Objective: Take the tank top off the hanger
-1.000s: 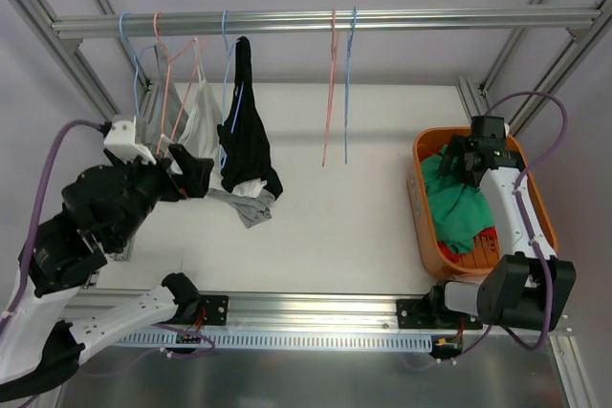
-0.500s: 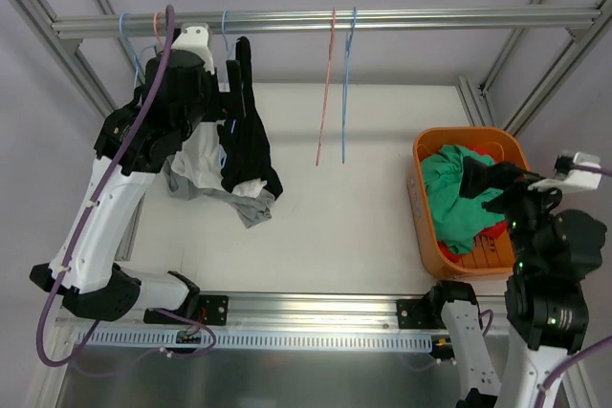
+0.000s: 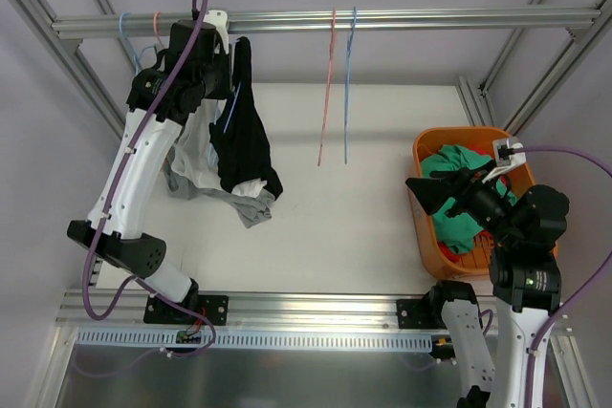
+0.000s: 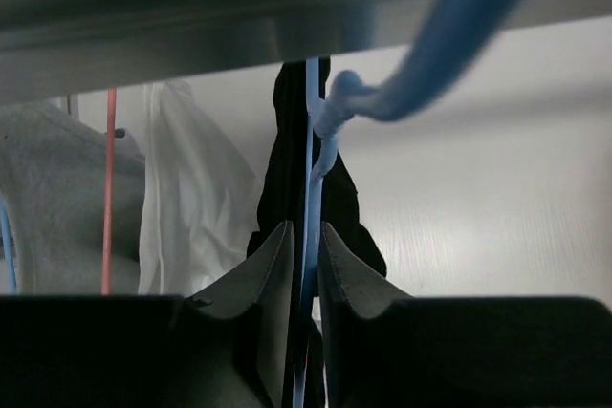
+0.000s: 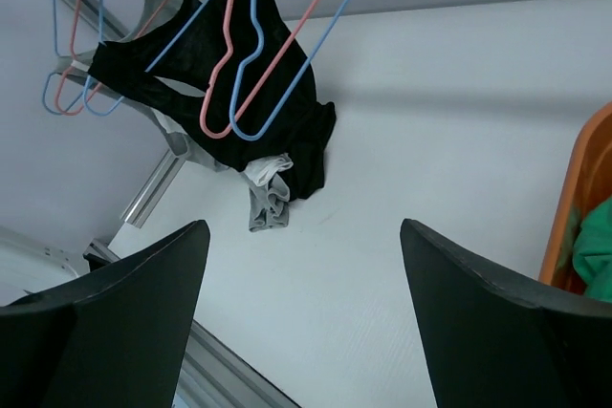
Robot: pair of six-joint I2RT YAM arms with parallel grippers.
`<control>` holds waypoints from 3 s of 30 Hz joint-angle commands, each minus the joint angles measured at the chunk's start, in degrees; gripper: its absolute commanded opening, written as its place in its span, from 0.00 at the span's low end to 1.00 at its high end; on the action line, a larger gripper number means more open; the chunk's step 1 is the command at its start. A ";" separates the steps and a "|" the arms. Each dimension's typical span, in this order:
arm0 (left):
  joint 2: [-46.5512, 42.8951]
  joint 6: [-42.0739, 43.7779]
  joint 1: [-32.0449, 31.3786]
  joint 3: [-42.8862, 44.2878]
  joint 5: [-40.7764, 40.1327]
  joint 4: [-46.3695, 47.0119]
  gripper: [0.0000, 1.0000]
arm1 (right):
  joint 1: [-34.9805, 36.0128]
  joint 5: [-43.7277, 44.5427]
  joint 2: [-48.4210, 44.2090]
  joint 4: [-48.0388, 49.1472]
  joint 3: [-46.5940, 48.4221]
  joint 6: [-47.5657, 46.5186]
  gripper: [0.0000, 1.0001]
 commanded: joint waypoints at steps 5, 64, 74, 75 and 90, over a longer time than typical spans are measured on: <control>-1.51 0.39 0.16 4.82 4.75 0.53 0.00 | -0.30 -3.76 -0.71 3.97 0.38 1.33 0.85; -67.87 -8.92 -0.02 -61.36 63.20 2.73 0.00 | 78.01 63.82 28.04 38.16 -9.81 -8.78 0.00; -63.39 -6.64 -0.02 -57.77 71.19 2.81 0.00 | 74.77 85.87 5.54 26.14 -13.60 -12.47 0.00; -62.87 -6.20 -0.02 -56.45 72.33 2.90 0.00 | 73.71 86.33 4.31 24.98 -13.59 -13.17 0.00; -40.11 -17.10 -13.95 -31.55 68.73 38.10 0.00 | 66.15 80.90 0.00 -5.60 13.99 -13.79 0.00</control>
